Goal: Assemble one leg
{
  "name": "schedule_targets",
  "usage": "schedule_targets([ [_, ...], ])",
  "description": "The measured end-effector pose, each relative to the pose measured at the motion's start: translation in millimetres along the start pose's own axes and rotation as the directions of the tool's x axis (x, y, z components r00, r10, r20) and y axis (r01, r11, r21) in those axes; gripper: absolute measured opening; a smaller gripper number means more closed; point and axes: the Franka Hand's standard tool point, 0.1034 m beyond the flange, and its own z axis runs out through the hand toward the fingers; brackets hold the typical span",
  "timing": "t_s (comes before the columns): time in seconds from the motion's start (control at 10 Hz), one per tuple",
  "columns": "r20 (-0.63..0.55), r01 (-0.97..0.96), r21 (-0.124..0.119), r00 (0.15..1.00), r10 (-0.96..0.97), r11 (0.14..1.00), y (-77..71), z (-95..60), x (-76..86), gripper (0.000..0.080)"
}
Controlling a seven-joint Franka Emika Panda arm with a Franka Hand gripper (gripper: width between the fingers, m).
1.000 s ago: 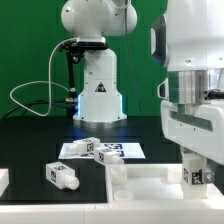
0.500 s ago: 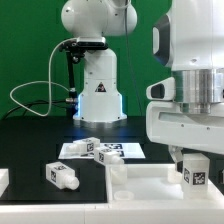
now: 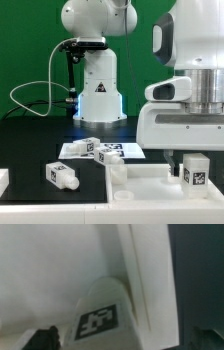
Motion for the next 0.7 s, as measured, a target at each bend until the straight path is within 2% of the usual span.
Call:
schedule_targets([
  [0.1,0.001,-0.016,0.001,1.0,0.016,1.0,0.0,0.3,-0.3,0.0648],
  [0.3,0.001,-0.043,0.0,0.999,0.043,0.999,0.6,0.5,-0.4,0.0403],
  [0.4,0.003,-0.135,-0.003,0.991,0.135,0.991,3.6,1.2,-0.9,0.0403],
  [0.5,0.003,-0.196,-0.004,0.981,0.196,0.981,3.8,1.2,-0.9,0.0278],
  [0.7,-0.005,-0.375,0.0,0.927,0.375,0.927,4.4,1.3,-0.8,0.0278],
])
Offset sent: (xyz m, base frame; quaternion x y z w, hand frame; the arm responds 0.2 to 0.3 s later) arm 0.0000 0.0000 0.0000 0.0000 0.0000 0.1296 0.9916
